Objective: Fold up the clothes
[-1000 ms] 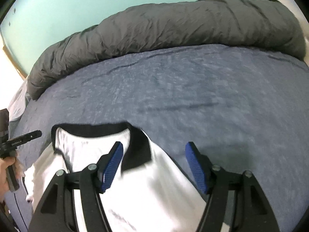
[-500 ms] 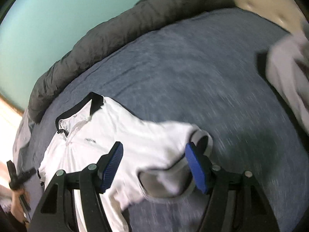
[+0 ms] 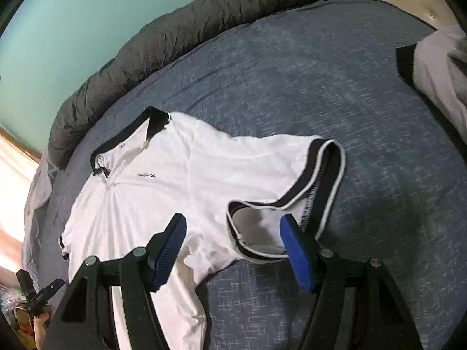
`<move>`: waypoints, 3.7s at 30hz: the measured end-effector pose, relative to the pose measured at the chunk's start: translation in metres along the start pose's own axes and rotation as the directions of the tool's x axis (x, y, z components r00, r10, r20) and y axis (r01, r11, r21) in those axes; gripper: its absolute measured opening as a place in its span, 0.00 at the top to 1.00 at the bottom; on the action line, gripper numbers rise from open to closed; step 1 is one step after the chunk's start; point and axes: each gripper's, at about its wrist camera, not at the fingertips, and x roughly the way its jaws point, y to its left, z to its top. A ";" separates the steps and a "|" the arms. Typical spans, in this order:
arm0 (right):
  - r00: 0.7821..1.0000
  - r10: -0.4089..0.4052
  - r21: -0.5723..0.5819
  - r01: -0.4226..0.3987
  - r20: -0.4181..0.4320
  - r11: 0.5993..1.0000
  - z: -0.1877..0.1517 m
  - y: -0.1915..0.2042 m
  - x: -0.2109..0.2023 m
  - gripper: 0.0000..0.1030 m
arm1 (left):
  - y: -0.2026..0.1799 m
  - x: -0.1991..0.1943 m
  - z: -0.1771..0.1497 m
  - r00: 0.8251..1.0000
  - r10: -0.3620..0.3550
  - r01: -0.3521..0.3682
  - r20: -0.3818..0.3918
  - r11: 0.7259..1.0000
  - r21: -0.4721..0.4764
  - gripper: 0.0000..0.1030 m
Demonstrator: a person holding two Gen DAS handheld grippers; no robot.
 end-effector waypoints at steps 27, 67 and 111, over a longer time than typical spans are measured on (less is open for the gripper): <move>0.999 0.012 0.161 -0.018 0.042 0.987 -0.059 -0.039 -0.008 0.97 | 0.006 0.001 -0.007 0.997 -0.072 0.072 0.036 0.997 -0.012 0.30; 0.999 0.028 0.222 -0.036 0.042 0.974 -0.058 -0.067 -0.012 0.99 | 0.010 0.002 -0.010 0.997 -0.069 0.069 0.018 0.998 -0.010 0.28; 0.972 -0.113 0.241 0.062 0.204 0.969 0.001 -0.078 -0.005 0.97 | 0.012 0.015 -0.004 0.998 -0.061 0.061 -0.009 0.998 0.016 0.28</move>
